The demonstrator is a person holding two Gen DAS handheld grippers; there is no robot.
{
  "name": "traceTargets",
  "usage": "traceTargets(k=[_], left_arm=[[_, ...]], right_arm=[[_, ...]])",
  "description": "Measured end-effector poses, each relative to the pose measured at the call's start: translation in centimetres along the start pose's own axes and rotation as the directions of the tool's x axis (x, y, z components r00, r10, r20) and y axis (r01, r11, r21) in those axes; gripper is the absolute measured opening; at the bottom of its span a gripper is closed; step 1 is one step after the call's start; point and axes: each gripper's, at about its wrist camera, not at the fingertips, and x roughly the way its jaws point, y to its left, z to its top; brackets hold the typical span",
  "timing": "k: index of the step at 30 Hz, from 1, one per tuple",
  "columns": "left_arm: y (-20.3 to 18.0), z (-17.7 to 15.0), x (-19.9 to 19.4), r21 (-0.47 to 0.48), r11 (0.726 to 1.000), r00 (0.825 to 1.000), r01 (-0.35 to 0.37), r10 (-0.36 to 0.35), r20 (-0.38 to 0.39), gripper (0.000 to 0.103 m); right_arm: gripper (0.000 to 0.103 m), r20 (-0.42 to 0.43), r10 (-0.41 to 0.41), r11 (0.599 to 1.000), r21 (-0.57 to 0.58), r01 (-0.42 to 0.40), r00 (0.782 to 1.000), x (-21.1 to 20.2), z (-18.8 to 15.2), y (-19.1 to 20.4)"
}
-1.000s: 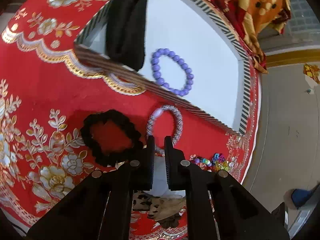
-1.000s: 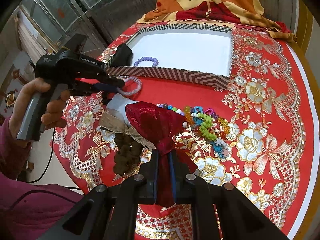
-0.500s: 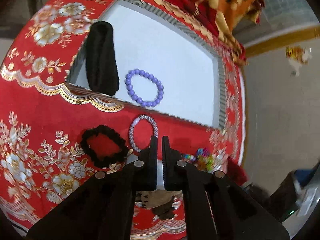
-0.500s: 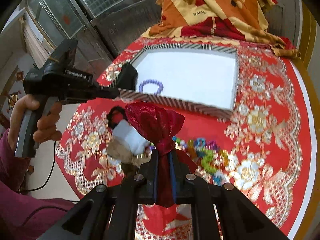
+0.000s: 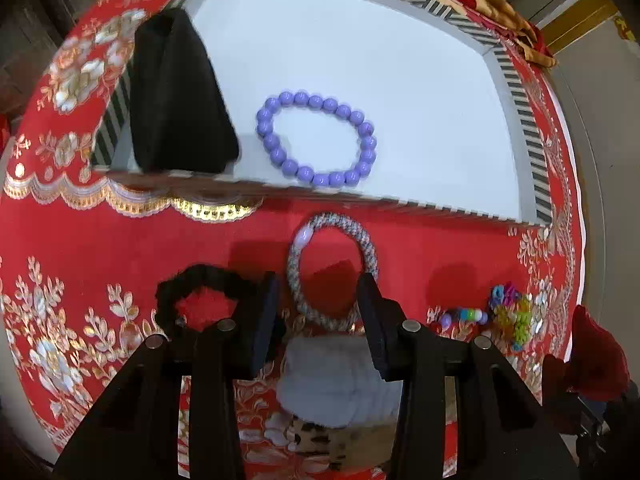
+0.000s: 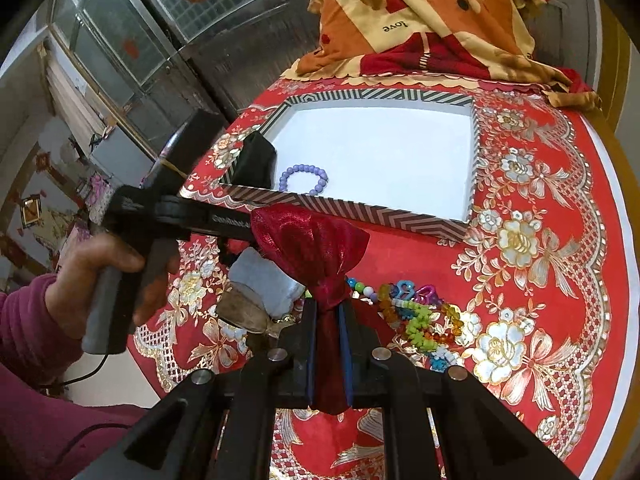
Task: Organize jewelry
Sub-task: 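Carry the grey bracelet and red pouch into the tray while both tools release them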
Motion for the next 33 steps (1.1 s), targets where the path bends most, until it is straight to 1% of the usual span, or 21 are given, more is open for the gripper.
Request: traceTargets(k=[3,4,5,7,9,12,14,18,19,21,24,26,27,29,31,33], left_arm=[[-0.1,0.3,0.1,0.014,1.000,1.000,-0.005,0.005,-0.012,0.037],[0.0,0.4,0.1,0.018,1.000,1.000,-0.020,0.020,-0.009,0.019],[0.1,0.4,0.3,0.025,0.999,0.999,-0.032,0.033,-0.016,0.005],[0.3,0.5,0.1,0.017,1.000,1.000,0.005,-0.005,-0.017,0.005],[0.7,0.5,-0.2,0.010,1.000,0.999,0.027,-0.026,-0.022,0.005],[1.5,0.3,-1.9,0.003,0.996,0.996,0.092,-0.092,-0.008,0.005],[1.9,0.4,-3.8,0.001,0.989,0.989,0.148,-0.148,0.011,0.005],[2.7,2.0,-7.6,0.036,0.985,0.981,0.171,-0.174,0.089,0.005],[3.0,2.7,-8.3,0.043,0.985,0.979,0.170,-0.173,0.105,0.005],[3.4,4.5,-9.3,0.051,0.989,0.978,0.140,-0.146,0.148,0.005],[5.1,7.2,-9.5,0.032,0.991,0.979,0.127,-0.131,0.157,0.005],[5.8,9.6,-8.9,0.014,0.995,0.983,0.103,-0.104,0.152,0.005],[5.4,10.5,-8.2,0.002,0.996,0.984,0.094,-0.093,0.152,0.005],[6.0,12.5,-7.4,-0.028,0.997,0.986,0.068,-0.063,0.151,0.005],[6.6,13.9,-6.4,-0.062,0.996,0.987,0.068,-0.058,0.147,0.005],[7.4,14.9,-5.6,-0.091,0.995,0.989,0.046,-0.033,0.144,0.005]], right_arm=[[0.010,0.006,0.003,1.000,0.004,-0.003,1.000,-0.2,0.0,-0.1],[0.010,0.009,0.003,1.000,0.005,-0.003,1.000,-0.2,0.0,-0.2],[0.010,0.012,0.002,1.000,0.007,-0.003,1.000,-0.3,0.0,-0.2],[0.010,0.018,0.002,1.000,0.010,-0.003,1.000,-0.3,0.2,-0.2],[0.010,0.023,0.001,1.000,0.015,-0.002,1.000,-0.4,0.3,-0.2],[0.010,0.034,-0.003,1.000,0.019,0.003,0.999,-0.5,0.7,-0.1],[0.009,0.041,-0.008,1.000,0.017,0.007,0.999,-0.6,1.1,0.2],[0.010,0.056,-0.035,0.999,0.024,0.034,0.998,-0.4,2.8,0.6],[0.010,0.065,-0.043,0.999,0.031,0.041,0.997,-0.2,3.6,0.8],[0.010,0.068,-0.046,0.998,0.045,0.043,0.997,0.7,5.4,1.1],[0.010,0.058,-0.053,0.997,0.054,0.050,0.997,2.9,8.6,1.9],[0.010,0.046,-0.052,0.997,0.060,0.050,0.998,5.4,11.4,2.4],[0.010,0.038,-0.054,0.997,0.060,0.052,0.998,6.4,12.5,2.5],[0.010,0.015,-0.067,0.996,0.064,0.066,0.998,9.4,15.2,2.8],[0.010,-0.012,-0.065,0.995,0.080,0.066,0.998,12.0,17.3,2.6],[0.010,-0.040,-0.061,0.992,0.107,0.065,0.997,14.6,19.1,2.0]])
